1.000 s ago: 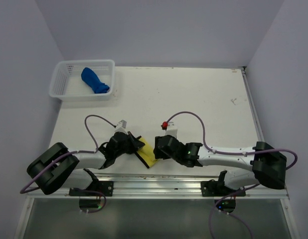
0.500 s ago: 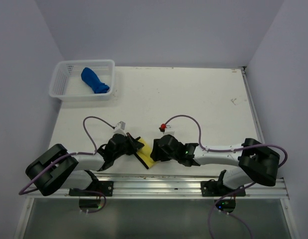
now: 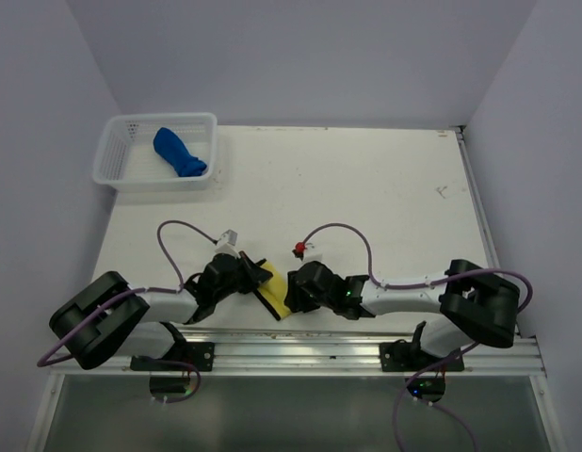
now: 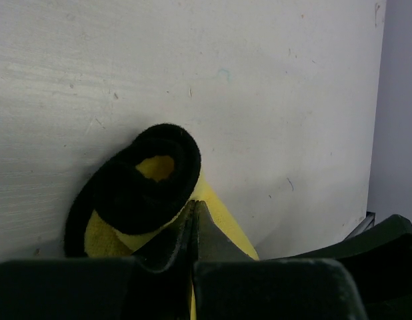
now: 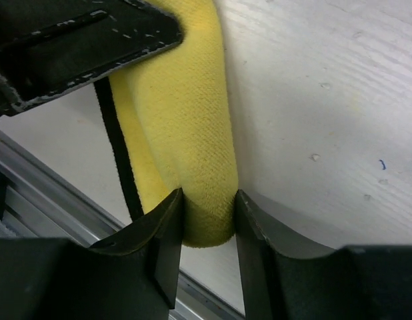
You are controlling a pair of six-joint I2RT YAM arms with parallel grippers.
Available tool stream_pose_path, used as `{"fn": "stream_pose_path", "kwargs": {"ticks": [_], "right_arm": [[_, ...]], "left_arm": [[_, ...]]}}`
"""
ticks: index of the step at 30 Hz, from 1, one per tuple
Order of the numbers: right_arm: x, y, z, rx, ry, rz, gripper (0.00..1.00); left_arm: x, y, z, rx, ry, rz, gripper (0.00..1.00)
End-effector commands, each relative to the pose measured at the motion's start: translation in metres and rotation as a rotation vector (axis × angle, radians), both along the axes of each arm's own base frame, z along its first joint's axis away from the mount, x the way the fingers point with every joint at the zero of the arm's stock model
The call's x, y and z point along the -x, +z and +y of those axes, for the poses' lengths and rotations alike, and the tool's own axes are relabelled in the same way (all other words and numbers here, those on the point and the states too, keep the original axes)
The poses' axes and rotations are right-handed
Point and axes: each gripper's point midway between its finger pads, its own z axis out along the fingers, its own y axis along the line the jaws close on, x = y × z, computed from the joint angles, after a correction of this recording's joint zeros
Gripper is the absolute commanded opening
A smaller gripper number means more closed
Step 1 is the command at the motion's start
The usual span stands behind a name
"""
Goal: Roll the towels
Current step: Roll the towel
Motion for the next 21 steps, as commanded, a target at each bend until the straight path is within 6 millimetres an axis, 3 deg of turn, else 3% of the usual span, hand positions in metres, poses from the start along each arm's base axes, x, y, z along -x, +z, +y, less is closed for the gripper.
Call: {"fn": "stream_pose_path", "kwargs": {"ticks": [1,2,4,9,16,21], "right_arm": [[0.011,0.0,0.007,0.103,0.128,-0.073,0.37],[0.015,-0.004,0.001,0.152,0.138,-0.076,0.34],[0.022,-0.002,0.01,0.187,0.181,-0.108,0.26],[0.021,0.002,0.01,0.333,0.172,-0.2,0.14],[0.016,0.006,-0.007,0.58,0.085,-0.314,0.14],[0.016,0.01,0.001,0.676,0.04,-0.392,0.14]], "left_arm": [[0.022,-0.045,0.028,-0.179,-0.001,0.111,0.0],[0.021,-0.045,0.029,-0.194,-0.005,0.101,0.0],[0.016,-0.042,0.029,-0.207,0.001,0.085,0.0],[0.007,-0.04,0.033,-0.251,0.009,0.065,0.0],[-0.006,-0.015,0.025,-0.221,0.015,0.023,0.04],[-0.012,0.009,0.014,-0.18,0.0,0.015,0.04]]}}
